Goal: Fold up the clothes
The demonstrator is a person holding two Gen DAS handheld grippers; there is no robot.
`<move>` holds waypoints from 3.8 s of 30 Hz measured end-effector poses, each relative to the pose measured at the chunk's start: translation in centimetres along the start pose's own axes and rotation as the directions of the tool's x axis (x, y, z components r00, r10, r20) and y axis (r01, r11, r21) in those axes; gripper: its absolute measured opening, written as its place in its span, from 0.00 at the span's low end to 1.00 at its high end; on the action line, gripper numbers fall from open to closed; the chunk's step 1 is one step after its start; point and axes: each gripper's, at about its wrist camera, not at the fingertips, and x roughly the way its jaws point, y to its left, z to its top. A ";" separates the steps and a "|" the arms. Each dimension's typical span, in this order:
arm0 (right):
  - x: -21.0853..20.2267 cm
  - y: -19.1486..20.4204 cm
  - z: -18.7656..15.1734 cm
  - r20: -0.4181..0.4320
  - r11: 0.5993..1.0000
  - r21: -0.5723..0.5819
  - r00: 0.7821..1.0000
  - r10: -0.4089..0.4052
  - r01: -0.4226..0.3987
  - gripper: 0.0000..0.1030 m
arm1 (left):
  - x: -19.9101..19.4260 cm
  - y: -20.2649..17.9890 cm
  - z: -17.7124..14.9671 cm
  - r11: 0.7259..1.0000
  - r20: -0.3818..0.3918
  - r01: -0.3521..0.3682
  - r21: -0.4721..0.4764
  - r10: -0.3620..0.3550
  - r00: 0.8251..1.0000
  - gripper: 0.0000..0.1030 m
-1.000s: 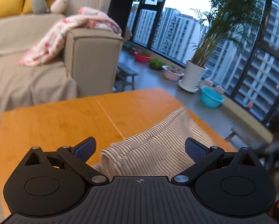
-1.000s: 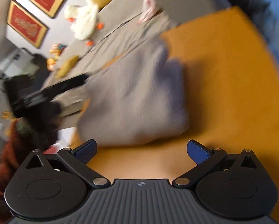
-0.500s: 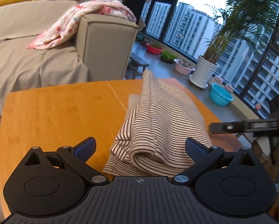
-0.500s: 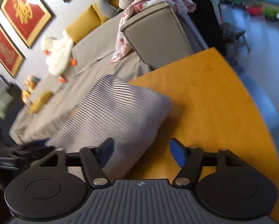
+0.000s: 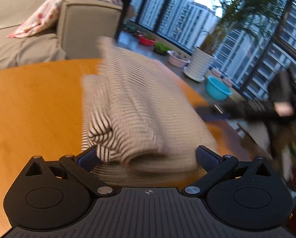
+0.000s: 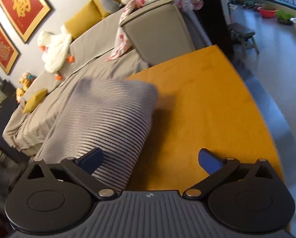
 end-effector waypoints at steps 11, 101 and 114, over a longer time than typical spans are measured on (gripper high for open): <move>-2.8 -0.1 -0.5 0.153 0.994 -0.110 0.988 0.023 -0.006 1.00 | -5.0 -4.4 -3.4 0.990 0.063 0.137 0.031 -0.138 0.988 1.00; -2.5 15.5 -14.9 0.164 0.311 -0.943 0.979 0.122 0.120 0.50 | -5.1 0.7 1.3 0.930 0.224 0.019 -0.367 0.068 0.972 0.63; -6.9 7.6 -3.0 0.154 0.838 -0.534 0.961 0.228 -0.113 1.00 | -2.3 1.1 -0.3 0.951 0.171 -0.047 -0.305 0.103 0.980 0.57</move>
